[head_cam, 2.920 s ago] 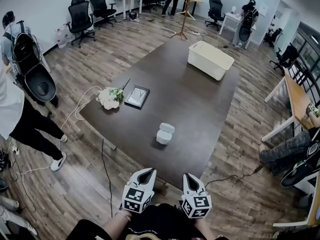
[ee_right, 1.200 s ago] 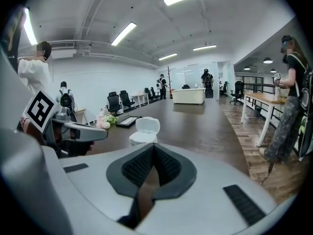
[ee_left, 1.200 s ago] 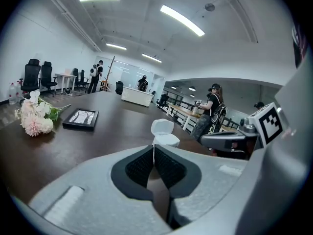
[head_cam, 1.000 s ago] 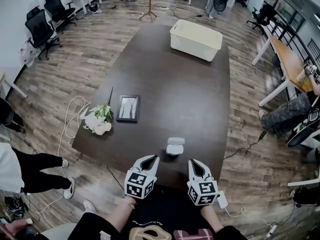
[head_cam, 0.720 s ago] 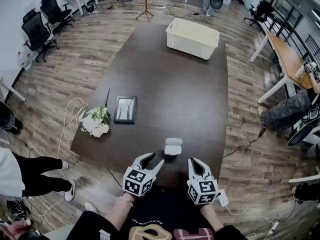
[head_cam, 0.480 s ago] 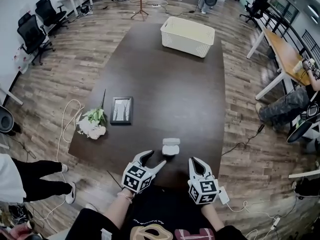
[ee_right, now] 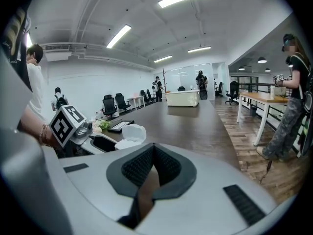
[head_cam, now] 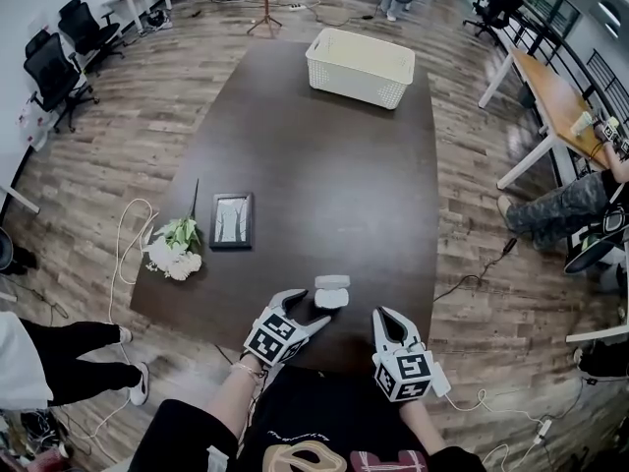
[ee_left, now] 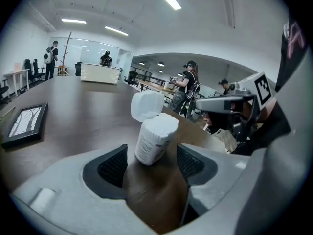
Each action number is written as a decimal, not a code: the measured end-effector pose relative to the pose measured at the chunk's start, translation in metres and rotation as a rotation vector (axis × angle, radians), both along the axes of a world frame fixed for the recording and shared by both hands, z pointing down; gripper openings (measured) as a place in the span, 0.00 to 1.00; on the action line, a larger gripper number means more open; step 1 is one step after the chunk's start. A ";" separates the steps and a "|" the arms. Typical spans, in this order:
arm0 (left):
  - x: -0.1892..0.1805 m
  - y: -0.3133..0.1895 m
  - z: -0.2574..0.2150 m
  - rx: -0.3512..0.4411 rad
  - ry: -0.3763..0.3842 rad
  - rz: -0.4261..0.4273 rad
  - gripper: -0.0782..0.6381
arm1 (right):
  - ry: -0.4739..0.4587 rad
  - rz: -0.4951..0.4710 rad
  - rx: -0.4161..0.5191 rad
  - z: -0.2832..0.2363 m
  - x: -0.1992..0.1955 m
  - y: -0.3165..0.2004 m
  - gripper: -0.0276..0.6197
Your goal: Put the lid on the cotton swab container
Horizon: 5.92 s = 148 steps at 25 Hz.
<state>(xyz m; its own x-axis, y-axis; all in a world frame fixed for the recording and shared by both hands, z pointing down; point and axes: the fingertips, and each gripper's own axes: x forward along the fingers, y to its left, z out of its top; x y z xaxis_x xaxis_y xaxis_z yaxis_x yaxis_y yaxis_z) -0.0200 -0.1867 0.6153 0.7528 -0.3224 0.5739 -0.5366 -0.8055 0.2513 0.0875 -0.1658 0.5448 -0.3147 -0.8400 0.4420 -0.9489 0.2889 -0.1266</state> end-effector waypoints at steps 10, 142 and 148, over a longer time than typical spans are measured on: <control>0.010 -0.008 0.016 0.024 -0.048 0.098 0.52 | -0.039 -0.035 -0.004 0.000 -0.004 -0.009 0.05; 0.006 -0.020 -0.060 0.128 0.221 -0.400 0.12 | -0.135 -0.269 -0.170 0.019 -0.066 -0.044 0.05; 0.008 -0.017 -0.058 0.126 0.169 -0.360 0.12 | -0.125 -0.251 -0.177 0.022 -0.068 -0.043 0.05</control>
<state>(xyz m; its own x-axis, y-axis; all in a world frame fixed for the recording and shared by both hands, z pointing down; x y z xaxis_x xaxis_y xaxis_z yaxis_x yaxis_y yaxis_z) -0.0123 -0.2041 0.5575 0.6596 -0.6415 0.3916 -0.7490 -0.6043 0.2715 0.0190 -0.2087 0.5664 -0.5631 -0.6431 0.5190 -0.8249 0.4750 -0.3065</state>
